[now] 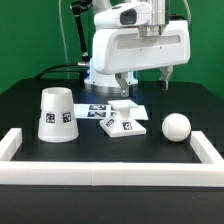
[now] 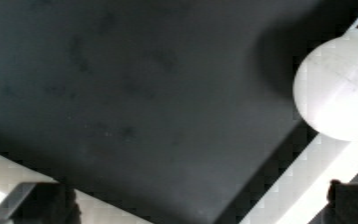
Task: Assemble lamp
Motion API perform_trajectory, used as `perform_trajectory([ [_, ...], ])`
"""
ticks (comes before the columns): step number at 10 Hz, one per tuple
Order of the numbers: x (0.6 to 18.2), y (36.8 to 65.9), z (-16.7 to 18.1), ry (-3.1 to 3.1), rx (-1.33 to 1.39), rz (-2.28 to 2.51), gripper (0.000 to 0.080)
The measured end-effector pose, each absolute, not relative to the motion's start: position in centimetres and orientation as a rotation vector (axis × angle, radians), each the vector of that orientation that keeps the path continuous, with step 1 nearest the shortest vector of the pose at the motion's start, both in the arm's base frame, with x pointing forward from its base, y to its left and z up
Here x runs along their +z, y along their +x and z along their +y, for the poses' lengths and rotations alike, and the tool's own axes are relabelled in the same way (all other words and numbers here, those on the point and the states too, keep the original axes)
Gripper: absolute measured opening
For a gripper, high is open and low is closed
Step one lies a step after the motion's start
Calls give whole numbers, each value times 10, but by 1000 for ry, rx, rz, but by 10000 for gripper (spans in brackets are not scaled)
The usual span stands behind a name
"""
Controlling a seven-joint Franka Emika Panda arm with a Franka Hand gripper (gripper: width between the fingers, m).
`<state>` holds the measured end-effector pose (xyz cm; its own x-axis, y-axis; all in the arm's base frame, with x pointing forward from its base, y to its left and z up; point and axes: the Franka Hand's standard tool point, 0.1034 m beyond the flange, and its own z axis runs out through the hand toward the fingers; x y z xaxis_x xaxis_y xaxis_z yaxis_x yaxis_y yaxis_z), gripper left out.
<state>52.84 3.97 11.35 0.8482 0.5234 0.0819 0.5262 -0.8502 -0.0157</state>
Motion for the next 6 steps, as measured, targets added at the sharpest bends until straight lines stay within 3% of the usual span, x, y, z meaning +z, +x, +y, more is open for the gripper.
perform_trajectory([
  [4, 92, 461, 29, -3016, -17, -724, 700],
  [6, 82, 445, 21, -3016, -4, -724, 700],
])
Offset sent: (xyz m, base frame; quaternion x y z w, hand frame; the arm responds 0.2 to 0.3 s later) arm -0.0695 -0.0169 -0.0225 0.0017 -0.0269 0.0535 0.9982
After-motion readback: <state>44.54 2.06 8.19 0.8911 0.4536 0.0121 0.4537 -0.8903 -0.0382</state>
